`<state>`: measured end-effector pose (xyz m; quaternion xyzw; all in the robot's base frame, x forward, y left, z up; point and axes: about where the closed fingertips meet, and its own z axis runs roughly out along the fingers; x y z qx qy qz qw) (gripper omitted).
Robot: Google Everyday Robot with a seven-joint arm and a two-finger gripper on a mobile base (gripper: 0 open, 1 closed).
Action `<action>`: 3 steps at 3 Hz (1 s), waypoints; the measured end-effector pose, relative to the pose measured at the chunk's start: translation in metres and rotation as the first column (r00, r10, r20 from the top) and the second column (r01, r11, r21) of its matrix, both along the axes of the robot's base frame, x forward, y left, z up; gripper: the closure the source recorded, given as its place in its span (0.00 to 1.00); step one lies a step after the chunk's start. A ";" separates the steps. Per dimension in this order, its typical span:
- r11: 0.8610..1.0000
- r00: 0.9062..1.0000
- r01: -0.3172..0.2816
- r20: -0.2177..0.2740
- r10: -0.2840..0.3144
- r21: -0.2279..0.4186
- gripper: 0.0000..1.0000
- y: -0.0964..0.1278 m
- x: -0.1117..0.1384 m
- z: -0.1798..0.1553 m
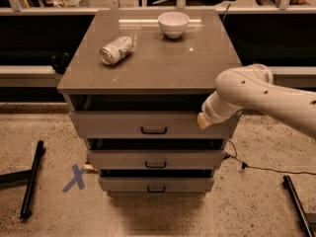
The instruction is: Close top drawer
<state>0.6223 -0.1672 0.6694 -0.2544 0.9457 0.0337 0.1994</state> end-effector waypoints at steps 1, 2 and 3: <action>1.000 1.000 0.000 0.000 0.000 0.000 1.00 0.000 0.000 0.000; 0.999 1.000 -0.014 0.002 0.014 0.036 1.00 -0.016 -0.033 0.008; 0.995 1.000 -0.030 -0.006 0.031 0.091 1.00 -0.041 -0.082 0.017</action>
Offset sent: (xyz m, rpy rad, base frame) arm -0.1275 -0.0630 0.0325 0.1399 -0.0109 0.0518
